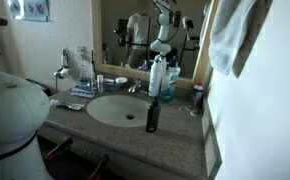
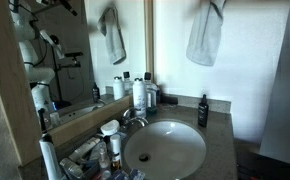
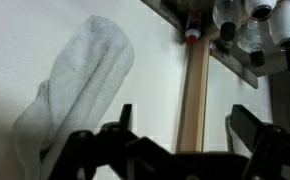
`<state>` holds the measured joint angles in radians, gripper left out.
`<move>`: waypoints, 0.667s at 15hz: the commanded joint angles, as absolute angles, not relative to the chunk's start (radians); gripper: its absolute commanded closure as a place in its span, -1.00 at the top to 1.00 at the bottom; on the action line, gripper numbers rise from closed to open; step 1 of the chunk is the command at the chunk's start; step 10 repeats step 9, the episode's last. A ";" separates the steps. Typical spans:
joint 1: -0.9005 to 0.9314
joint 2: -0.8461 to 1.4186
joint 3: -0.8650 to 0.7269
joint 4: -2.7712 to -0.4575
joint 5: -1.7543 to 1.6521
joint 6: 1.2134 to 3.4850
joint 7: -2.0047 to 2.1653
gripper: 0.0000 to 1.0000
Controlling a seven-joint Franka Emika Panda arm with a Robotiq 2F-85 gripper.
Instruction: Hang the towel on the hook on the wall
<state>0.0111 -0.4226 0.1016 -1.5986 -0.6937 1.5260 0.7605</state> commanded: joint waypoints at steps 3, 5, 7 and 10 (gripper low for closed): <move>0.002 -0.566 0.138 -1.808 -0.679 1.654 0.804 1.00; 0.001 -0.595 0.149 -1.852 -0.680 1.681 0.811 1.00; -0.003 -0.615 0.161 -1.884 -0.685 1.702 0.818 1.00; -0.005 -0.631 0.166 -1.911 -0.685 1.720 0.815 1.00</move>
